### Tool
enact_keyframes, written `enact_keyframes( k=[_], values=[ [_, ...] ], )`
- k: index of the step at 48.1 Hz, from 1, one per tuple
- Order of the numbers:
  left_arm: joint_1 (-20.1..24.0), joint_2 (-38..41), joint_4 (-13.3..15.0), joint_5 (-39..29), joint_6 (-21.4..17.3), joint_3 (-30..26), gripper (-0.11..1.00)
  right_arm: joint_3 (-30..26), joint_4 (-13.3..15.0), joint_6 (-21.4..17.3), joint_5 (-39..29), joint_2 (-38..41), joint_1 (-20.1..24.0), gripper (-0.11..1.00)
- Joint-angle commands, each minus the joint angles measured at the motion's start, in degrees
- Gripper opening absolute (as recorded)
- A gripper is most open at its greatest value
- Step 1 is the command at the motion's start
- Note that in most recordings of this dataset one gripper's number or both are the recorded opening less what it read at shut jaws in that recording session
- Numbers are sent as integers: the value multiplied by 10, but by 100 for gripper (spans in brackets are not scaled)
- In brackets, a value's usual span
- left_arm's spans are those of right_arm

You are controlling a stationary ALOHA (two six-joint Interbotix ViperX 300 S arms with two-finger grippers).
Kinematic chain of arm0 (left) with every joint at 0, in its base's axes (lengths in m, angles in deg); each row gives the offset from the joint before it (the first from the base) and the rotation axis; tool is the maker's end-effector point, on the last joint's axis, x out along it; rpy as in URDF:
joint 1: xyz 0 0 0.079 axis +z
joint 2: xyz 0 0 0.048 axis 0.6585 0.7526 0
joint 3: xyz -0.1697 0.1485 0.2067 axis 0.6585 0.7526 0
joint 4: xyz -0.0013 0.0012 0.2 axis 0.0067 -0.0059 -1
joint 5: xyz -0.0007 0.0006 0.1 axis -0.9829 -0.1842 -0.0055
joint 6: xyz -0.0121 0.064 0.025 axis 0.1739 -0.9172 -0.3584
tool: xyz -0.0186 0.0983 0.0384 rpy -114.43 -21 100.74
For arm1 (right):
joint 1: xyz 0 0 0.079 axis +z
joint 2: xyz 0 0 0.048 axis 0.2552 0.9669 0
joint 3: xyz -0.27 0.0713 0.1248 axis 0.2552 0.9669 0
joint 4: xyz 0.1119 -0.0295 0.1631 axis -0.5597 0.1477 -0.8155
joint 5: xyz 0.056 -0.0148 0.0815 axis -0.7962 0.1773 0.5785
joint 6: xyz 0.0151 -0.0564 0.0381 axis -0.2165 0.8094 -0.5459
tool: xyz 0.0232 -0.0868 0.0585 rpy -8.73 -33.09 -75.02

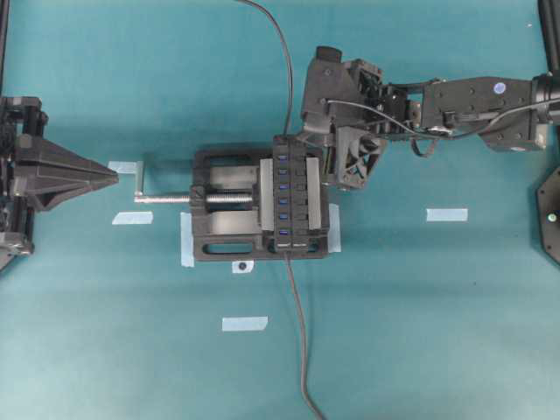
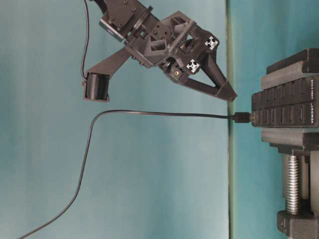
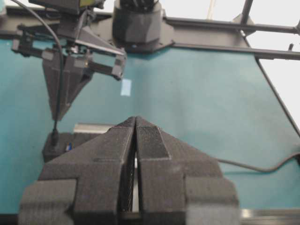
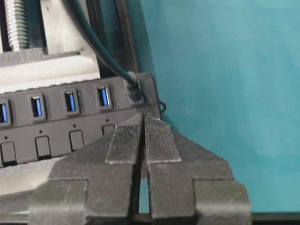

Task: Insert the USB into the center port of the fixed hub
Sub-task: 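Lower the right gripper and close it on the USB plug at the end port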

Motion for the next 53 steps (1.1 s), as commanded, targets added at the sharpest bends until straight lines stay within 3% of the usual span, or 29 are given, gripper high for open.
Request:
enact_keyframes(
  k=[1, 7, 11, 16, 22, 26, 34, 53],
  values=[
    [0, 2, -2, -8, 1, -9, 0, -12, 1, -1, -2, -6, -3, 5],
    [0, 0, -2, -24, 2, -12, 0, -15, 1, 0, -6, -6, -3, 9],
    [1, -2, -2, -26, 2, -13, 0, -15, 1, 0, -4, -5, -2, 19],
    [0, -5, -2, -26, 3, -12, 0, -17, 0, 0, -3, -4, -2, 41],
    [0, -5, -2, -26, 3, -12, 0, -21, 1, -1, -2, 2, -1, 79],
    [1, -6, -1, -27, 3, -13, 0, -26, 0, 2, -2, 7, 0, 94],
    [0, -6, -2, -27, 3, -13, 0, -40, 1, 2, -2, 17, 0, 88],
    [0, -6, -2, -26, 4, -11, 0, -63, 0, 1, -1, 46, 3, 88]
  ],
)
